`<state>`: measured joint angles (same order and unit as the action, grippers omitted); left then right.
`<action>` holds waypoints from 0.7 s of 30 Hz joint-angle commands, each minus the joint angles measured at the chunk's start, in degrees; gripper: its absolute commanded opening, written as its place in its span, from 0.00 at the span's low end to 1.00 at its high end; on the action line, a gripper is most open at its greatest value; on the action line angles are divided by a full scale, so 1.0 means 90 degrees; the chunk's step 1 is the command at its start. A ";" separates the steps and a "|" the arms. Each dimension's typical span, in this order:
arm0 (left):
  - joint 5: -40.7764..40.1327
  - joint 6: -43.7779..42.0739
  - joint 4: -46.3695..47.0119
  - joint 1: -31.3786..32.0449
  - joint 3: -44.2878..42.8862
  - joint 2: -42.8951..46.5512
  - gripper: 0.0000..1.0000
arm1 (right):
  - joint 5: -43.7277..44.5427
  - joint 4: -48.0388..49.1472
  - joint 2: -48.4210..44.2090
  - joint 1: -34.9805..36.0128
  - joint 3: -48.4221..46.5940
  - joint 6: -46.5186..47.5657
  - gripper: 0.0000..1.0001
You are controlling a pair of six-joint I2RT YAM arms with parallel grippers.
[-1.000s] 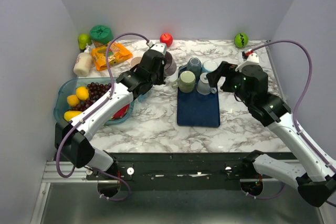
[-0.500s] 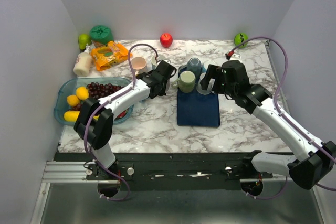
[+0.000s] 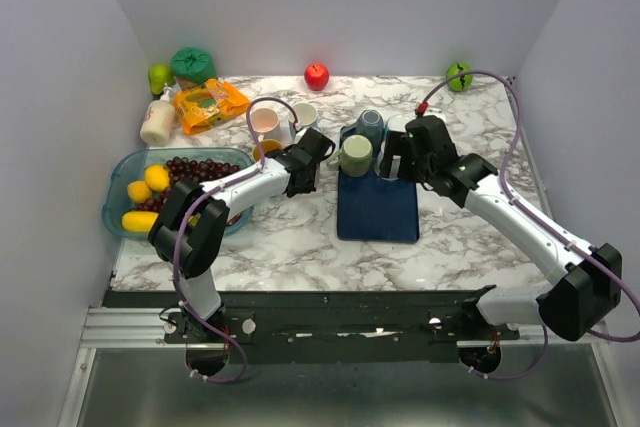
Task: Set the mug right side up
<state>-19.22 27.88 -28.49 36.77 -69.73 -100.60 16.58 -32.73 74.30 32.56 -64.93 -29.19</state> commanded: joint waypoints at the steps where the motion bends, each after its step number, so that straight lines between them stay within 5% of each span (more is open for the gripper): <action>1: -0.0042 0.0232 0.0470 -0.0043 0.0219 0.0044 0.31 | 0.0092 0.0033 0.0367 0.0025 0.0153 0.0606 1.00; 7: -0.0061 0.0242 0.0490 -0.0043 0.0209 0.0142 0.61 | -0.0045 0.0131 0.0942 0.0015 0.0124 0.1348 1.00; 21: 0.0085 -0.0099 0.0412 -0.0014 0.0015 0.1714 0.93 | 0.0395 0.0667 0.1714 -0.0248 0.0114 0.2939 0.95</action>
<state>-18.13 29.23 -25.47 36.49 -67.90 -90.43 19.05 -31.00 88.01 31.55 -64.03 -10.20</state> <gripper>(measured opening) 0.892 0.963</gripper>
